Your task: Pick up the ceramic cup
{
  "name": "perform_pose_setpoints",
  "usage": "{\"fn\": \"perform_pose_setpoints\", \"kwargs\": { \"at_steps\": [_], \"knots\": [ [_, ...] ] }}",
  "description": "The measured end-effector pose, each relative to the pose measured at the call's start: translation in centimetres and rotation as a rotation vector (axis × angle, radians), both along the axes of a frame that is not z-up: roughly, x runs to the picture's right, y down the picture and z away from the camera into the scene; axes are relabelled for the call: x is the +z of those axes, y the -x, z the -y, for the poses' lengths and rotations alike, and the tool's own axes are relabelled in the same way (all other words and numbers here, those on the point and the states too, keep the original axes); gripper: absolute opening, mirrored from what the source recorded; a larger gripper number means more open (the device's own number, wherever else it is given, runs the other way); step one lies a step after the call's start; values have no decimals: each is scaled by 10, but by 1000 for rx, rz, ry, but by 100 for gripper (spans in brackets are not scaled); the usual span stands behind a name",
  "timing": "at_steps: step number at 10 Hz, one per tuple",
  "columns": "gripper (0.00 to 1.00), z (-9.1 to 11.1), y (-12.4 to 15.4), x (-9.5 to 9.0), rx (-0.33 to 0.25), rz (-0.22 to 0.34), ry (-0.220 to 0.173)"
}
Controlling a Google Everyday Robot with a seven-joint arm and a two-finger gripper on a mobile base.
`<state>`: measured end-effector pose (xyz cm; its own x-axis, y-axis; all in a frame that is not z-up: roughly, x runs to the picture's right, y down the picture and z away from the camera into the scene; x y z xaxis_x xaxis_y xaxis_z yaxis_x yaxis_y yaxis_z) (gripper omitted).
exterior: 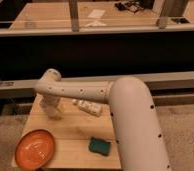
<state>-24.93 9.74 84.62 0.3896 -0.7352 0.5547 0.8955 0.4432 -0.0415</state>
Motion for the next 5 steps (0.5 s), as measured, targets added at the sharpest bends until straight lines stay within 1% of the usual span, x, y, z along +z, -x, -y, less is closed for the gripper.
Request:
{"fn": "perform_pose_setpoints", "kwargs": {
  "at_steps": [5],
  "knots": [
    [80,-3,9,6,-12,19,13]
  ]
}}
